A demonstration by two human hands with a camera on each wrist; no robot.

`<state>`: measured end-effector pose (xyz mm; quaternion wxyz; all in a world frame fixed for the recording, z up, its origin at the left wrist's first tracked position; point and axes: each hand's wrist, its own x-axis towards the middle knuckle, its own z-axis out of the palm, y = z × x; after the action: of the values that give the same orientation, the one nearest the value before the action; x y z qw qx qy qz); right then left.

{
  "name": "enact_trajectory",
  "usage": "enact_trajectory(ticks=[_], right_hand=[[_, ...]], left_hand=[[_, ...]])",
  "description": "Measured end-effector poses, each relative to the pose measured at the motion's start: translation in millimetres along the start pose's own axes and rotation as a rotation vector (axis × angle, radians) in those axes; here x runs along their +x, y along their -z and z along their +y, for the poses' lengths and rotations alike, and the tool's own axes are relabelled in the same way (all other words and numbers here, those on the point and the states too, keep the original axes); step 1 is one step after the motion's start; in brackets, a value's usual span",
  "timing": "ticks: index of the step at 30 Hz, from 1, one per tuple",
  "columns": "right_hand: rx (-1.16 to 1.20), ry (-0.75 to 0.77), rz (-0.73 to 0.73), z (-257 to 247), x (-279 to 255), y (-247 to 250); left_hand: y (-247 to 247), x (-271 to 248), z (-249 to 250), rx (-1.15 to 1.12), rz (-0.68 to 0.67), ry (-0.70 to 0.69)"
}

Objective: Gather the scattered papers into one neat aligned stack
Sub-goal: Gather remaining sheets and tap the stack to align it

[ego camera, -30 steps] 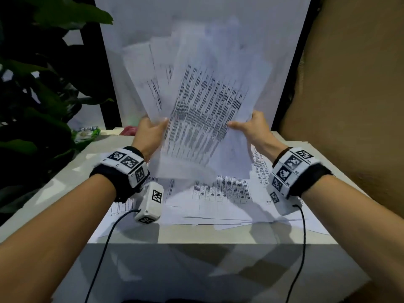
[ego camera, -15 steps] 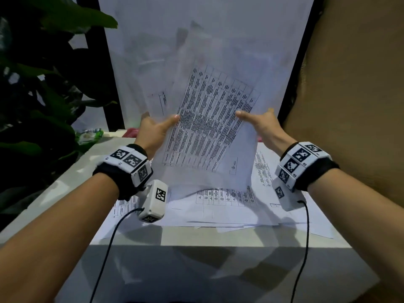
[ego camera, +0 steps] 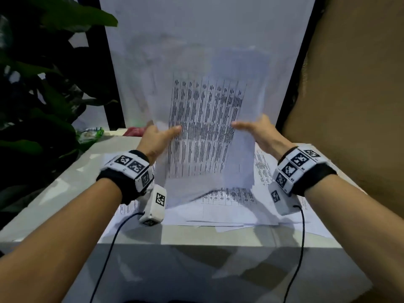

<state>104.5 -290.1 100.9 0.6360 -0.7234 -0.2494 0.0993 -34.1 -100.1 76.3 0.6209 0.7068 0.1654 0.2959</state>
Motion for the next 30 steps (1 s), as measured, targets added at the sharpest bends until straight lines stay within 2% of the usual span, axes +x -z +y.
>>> enact_trajectory(ticks=[2, 4, 5, 8, 12, 14, 16, 18, 23, 28, 30], right_hand=[[0.015, 0.077, 0.063, -14, 2, -6], [0.008, 0.156, 0.061, -25, 2, -16], [0.008, 0.164, 0.027, -27, 1, -20], [0.057, 0.123, -0.015, -16, 3, -25], [0.075, 0.036, -0.027, 3, -1, -18], [0.048, 0.027, -0.037, 0, -2, -16], [0.074, 0.08, -0.022, -7, 2, -15], [0.094, 0.114, -0.013, -13, 8, -15], [0.124, 0.141, -0.027, -25, -1, -14], [0.143, 0.137, -0.089, -27, -8, -15], [0.143, 0.131, -0.005, -25, -6, -11]], left_hand=[[-1, 7, 10, -0.029, 0.065, -0.001], [-4, 7, 23, -0.114, 0.028, -0.089], [-5, 4, 27, -0.148, 0.021, -0.087], [-6, 0, 19, -0.194, 0.011, -0.071], [-5, -10, 4, -0.038, -0.04, -0.078], [-2, -7, 3, -0.016, -0.009, -0.056], [2, -2, 12, -0.071, 0.064, -0.073], [5, 2, 25, -0.15, 0.074, -0.106], [8, 2, 39, -0.242, -0.077, -0.191], [14, 17, 11, -0.125, -0.129, -0.058], [11, 9, 13, -0.094, -0.174, -0.039]])
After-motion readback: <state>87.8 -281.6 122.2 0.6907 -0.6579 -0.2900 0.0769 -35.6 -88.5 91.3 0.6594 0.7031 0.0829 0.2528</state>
